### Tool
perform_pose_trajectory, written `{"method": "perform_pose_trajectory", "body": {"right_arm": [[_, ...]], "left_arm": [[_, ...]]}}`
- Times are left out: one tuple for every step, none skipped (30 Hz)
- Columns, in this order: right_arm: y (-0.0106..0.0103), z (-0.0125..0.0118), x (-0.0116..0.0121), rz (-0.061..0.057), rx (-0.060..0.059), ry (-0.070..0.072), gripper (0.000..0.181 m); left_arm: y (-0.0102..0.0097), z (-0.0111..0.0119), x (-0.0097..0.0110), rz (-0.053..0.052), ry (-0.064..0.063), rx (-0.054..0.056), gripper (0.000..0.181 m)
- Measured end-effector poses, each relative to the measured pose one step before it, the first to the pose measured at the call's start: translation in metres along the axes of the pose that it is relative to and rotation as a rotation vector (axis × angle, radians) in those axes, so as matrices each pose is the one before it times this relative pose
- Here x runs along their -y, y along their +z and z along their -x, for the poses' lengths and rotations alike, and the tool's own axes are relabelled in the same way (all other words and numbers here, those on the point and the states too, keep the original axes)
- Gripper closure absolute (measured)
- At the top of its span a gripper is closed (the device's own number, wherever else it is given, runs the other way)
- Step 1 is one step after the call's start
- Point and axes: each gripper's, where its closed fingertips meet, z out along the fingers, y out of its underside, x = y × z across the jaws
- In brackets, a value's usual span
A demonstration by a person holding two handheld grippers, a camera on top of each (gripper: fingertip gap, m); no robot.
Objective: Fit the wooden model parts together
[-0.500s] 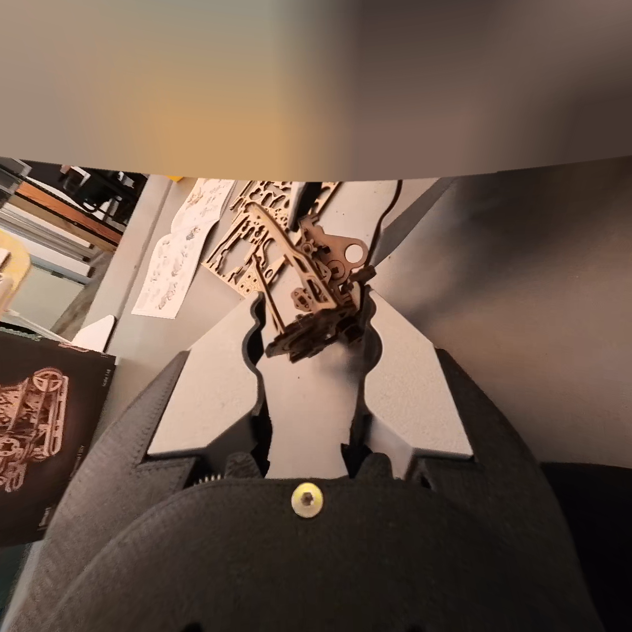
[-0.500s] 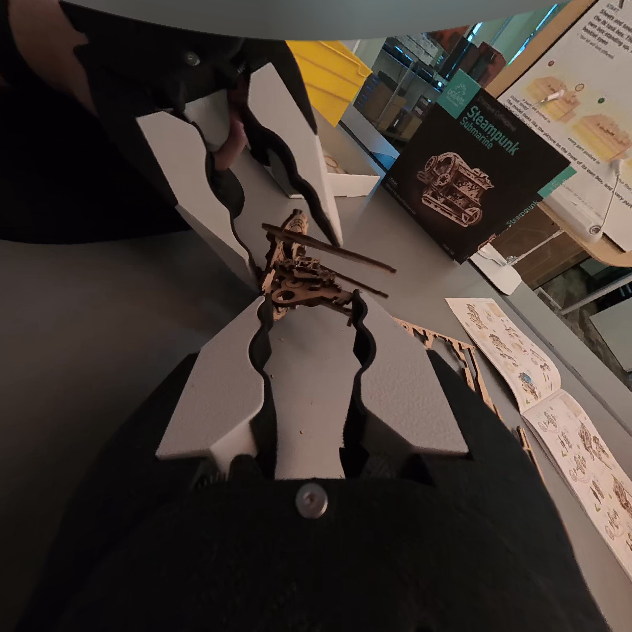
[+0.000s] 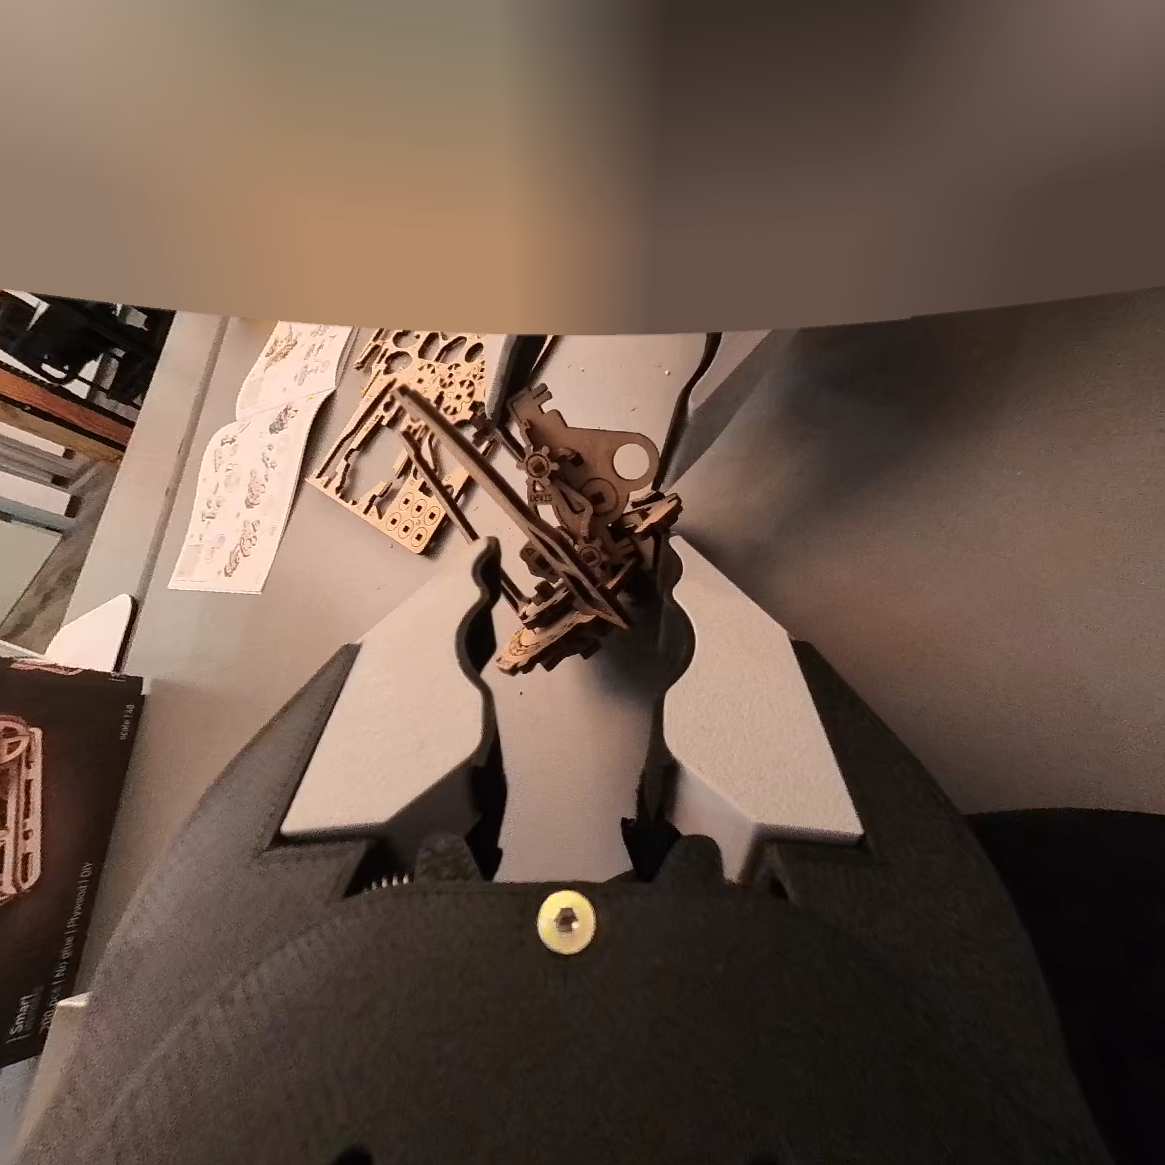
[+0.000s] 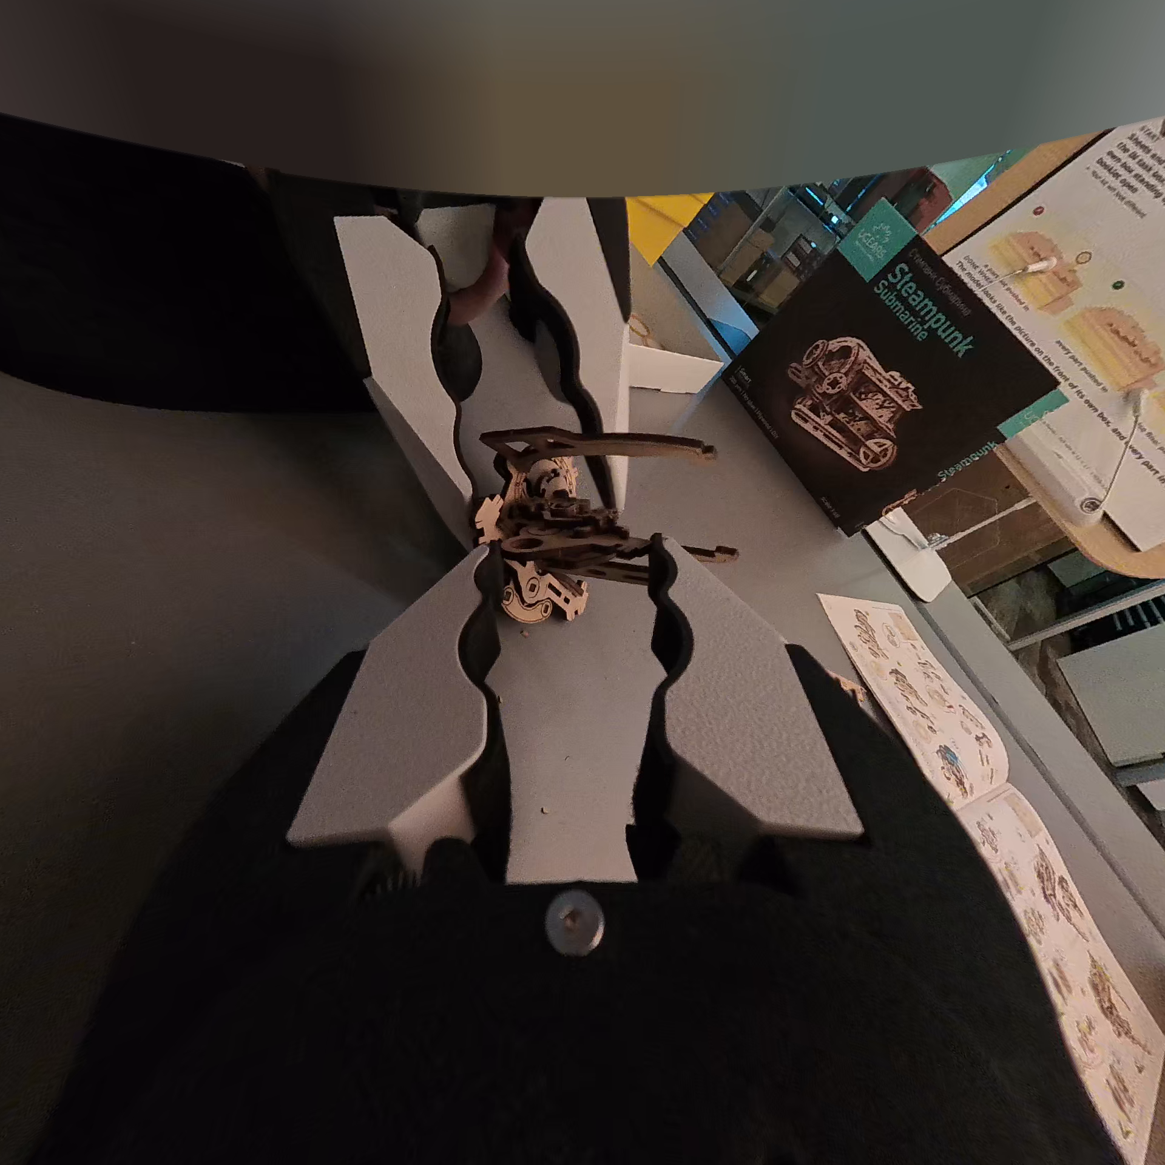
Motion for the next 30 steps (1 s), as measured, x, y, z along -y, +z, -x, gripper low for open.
{"method": "perform_pose_trajectory", "body": {"right_arm": [[-0.00002,-0.00003,0.00017,-0.0017,-0.0001,-0.0051,0.137],[0.00001,0.00013,0.00017,-0.0013,-0.0008,-0.0046,0.137],[0.00004,0.00009,0.00042,-0.0030,-0.0006,-0.0067,0.137],[-0.00001,0.00040,0.00062,-0.0037,0.0017,-0.0093,0.137],[0.00013,-0.00041,-0.00040,0.0019,-0.0032,-0.0052,0.137],[0.00019,-0.00049,-0.00059,0.0027,-0.0013,-0.0002,0.137],[0.00012,-0.00016,-0.00041,0.0003,0.0032,0.0045,0.137],[0.00029,-0.00009,-0.00102,0.0032,0.0045,0.0073,0.136],[0.00006,-0.00051,-0.00094,0.0037,0.0050,0.0116,0.137],[0.00039,-0.00056,-0.00192,0.0085,0.0071,0.0218,0.136],[0.00057,-0.00060,-0.00174,0.0073,0.0100,0.0324,0.137],[0.00003,-0.00068,-0.00016,-0.0014,0.0117,0.0405,0.136],[-0.00116,-0.00062,0.00006,0.0017,0.0149,0.0470,0.136],[-0.00188,-0.00067,0.00109,-0.0021,0.0152,0.0546,0.135],[-0.00290,-0.00270,0.00209,-0.0064,0.0058,0.0627,0.134],[-0.00370,-0.00440,0.00123,0.0031,0.0024,0.0852,0.134],[-0.00363,-0.00581,-0.00013,0.0127,0.0035,0.1178,0.137],[-0.00376,-0.00155,0.00050,0.0088,0.0384,0.1370,0.139],[-0.00336,-0.00123,0.00029,0.0035,0.0419,0.1464,0.142],[-0.00208,-0.00056,-0.00046,0.0014,0.0464,0.1381,0.145],[-0.00070,0.00405,0.00102,-0.0120,0.0749,0.1169,0.147],[0.00132,0.00074,-0.00044,-0.0047,0.0504,0.0976,0.150],[0.00343,-0.00347,-0.00384,0.0110,0.0210,0.0726,0.153],[0.00430,-0.00311,-0.00506,0.0219,0.0224,0.0677,0.156],[0.00473,-0.00124,-0.00464,0.0230,0.0244,0.0577,0.150],[0.00479,0.00203,-0.00367,0.0175,0.0355,0.0445,0.148],[0.00399,0.00384,-0.00136,0.0023,0.0397,0.0371,0.150],[0.00329,0.00210,-0.00067,-0.0026,0.0221,0.0224,0.155],[0.00202,-0.00042,0.00031,-0.0073,0.0031,0.0075,0.164],[0.00119,-0.00149,0.00087,-0.0082,-0.0075,-0.0189,0.170]], "left_arm": [[0.00009,-0.00022,-0.00008,0.0005,-0.0029,-0.0027,0.133],[0.00029,-0.00103,-0.00035,0.0020,-0.0019,-0.0104,0.135],[0.00040,-0.00194,-0.00026,0.0016,0.0008,-0.0158,0.139],[0.00029,-0.00071,-0.00020,0.0014,-0.0001,-0.0067,0.139],[-0.00020,0.00055,0.00003,0.0009,-0.0012,0.0012,0.140],[-0.00025,0.00048,-0.00005,-0.0009,0.0007,0.0022,0.140],[-0.00003,0.00013,-0.00005,-0.0009,0.0036,0.0026,0.140],[0.00006,0.00021,-0.00023,0.0017,0.0053,0.0049,0.140],[0.00017,0.00034,-0.00007,0.0013,0.0047,0.0065,0.140],[0.00009,0.00053,-0.00022,0.0016,0.0031,0.0066,0.140],[-0.00004,0.00091,-0.00010,0.0007,0.0025,0.0080,0.140],[0.00019,0.00094,-0.00046,0.0028,0.0044,0.0094,0.140],[0.00024,0.00058,-0.00022,0.0019,0.0057,0.0074,0.141],[0.00009,-0.00007,0.00015,0.0000,0.0054,0.0031,0.141],[-0.00005,-0.00008,0.00011,0.0001,0.0047,0.0027,0.141],[-0.00006,-0.00001,-0.00003,0.0003,0.0027,0.0029,0.141],[0.00004,0.00052,-0.00024,0.0019,0.0011,0.0049,0.141],[0.00014,0.00018,-0.00010,0.0017,0.0010,0.0029,0.141],[-0.00001,-0.00007,0.00002,0.0007,0.0014,0.0009,0.141],[0.00005,0.00024,-0.00005,0.0010,-0.0012,0.0010,0.141],[0.00014,0.00038,-0.00025,0.0019,-0.0021,0.0020,0.141],[0.00007,0.00000,-0.00001,0.0008,0.0013,0.0007,0.141],[-0.00009,0.00000,-0.00004,0.0011,0.0014,0.0004,0.141],[-0.00001,0.00011,-0.00003,0.0018,-0.0001,0.0006,0.141],[0.00000,0.00003,-0.00008,0.0017,0.0011,0.0016,0.141],[0.00002,0.00018,-0.00003,0.0014,0.0016,0.0024,0.141],[0.00022,0.00013,-0.00001,0.0021,0.0009,0.0019,0.141],[0.00003,-0.00002,0.00003,0.0017,0.0018,0.0002,0.141],[-0.00003,0.00040,-0.00016,0.0026,0.0026,0.0023,0.141],[-0.00018,0.00104,-0.00097,0.0059,0.0047,0.0061,0.141]]}}
